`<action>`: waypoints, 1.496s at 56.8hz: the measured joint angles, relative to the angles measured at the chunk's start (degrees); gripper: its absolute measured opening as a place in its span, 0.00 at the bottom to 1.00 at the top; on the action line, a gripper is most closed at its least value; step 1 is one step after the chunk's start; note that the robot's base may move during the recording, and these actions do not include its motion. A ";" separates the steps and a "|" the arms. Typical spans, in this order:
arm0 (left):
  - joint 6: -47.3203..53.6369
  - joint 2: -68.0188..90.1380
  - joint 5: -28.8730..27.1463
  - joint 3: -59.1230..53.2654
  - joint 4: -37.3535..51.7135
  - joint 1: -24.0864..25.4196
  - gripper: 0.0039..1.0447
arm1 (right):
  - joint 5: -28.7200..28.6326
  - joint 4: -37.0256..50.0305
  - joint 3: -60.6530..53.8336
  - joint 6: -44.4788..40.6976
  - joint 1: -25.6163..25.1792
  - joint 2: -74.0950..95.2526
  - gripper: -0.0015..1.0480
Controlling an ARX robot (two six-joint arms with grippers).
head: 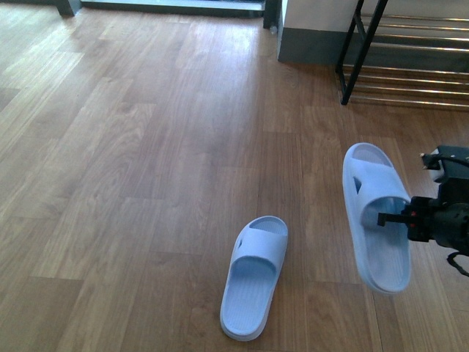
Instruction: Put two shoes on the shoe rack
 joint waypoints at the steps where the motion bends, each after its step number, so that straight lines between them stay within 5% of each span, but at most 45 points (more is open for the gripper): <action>1: 0.00 0.00 0.00 0.00 0.00 0.00 0.91 | 0.00 0.00 -1.46 0.00 -0.09 -1.84 0.01; 19: 0.00 0.00 0.00 0.00 0.00 0.00 0.91 | 0.70 -8.02 -20.00 0.20 -2.84 -37.24 0.01; 43: 0.00 0.00 0.00 0.00 0.00 0.02 0.91 | -2.86 -20.02 -28.63 2.32 -9.18 -65.68 0.01; 85: 0.00 0.00 0.00 0.00 0.00 0.00 0.91 | -4.24 -22.88 -29.75 3.06 -10.60 -71.76 0.01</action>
